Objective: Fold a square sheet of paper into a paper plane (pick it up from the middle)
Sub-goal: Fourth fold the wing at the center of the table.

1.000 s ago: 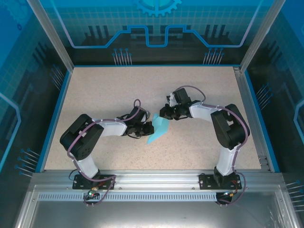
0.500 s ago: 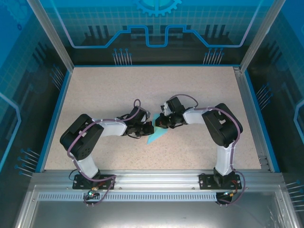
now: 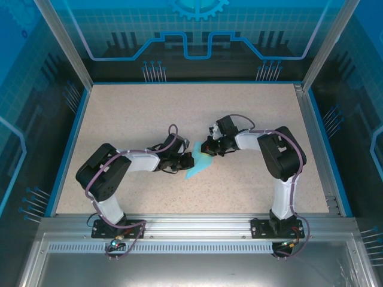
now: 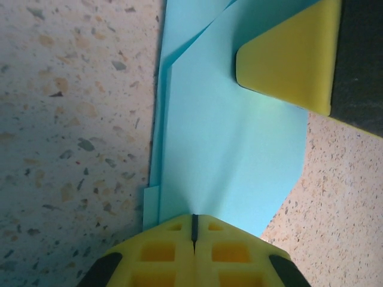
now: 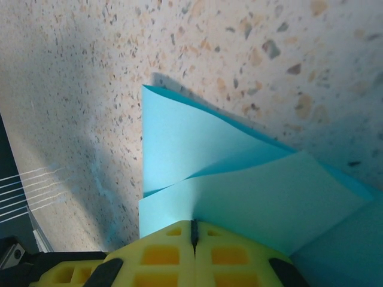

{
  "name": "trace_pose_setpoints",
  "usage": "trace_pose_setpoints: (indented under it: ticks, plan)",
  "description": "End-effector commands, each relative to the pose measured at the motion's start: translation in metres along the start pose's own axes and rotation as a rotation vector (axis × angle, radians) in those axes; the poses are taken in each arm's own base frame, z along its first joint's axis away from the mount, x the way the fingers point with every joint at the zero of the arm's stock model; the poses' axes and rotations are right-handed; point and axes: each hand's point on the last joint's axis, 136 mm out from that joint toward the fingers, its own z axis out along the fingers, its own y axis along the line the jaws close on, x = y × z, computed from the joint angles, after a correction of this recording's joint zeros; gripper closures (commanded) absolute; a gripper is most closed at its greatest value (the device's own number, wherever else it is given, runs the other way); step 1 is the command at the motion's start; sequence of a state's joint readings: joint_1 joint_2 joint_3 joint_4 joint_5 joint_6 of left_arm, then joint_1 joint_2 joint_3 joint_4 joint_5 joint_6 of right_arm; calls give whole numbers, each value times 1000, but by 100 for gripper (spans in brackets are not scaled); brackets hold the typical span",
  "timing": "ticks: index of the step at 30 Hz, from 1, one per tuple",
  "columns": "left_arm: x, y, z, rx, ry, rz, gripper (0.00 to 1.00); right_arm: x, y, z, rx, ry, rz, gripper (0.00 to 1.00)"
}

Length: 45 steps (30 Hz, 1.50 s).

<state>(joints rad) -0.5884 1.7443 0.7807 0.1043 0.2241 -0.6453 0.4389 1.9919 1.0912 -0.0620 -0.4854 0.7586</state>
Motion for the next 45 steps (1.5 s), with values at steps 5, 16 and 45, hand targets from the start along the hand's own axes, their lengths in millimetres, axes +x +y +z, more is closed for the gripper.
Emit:
trace_pose_setpoints:
  ticks: [5, 16, 45]
  plan:
    - [52, 59, 4, -185, 149, -42, 97, -39, -66, -14, 226, -114, 93, 95]
    - [55, 61, 6, -186, 158, -39, 97, -58, -73, -21, 207, -139, 114, 93]
    - [53, 58, 6, -177, 158, -44, 97, -27, 17, -39, -20, -126, -64, 90]
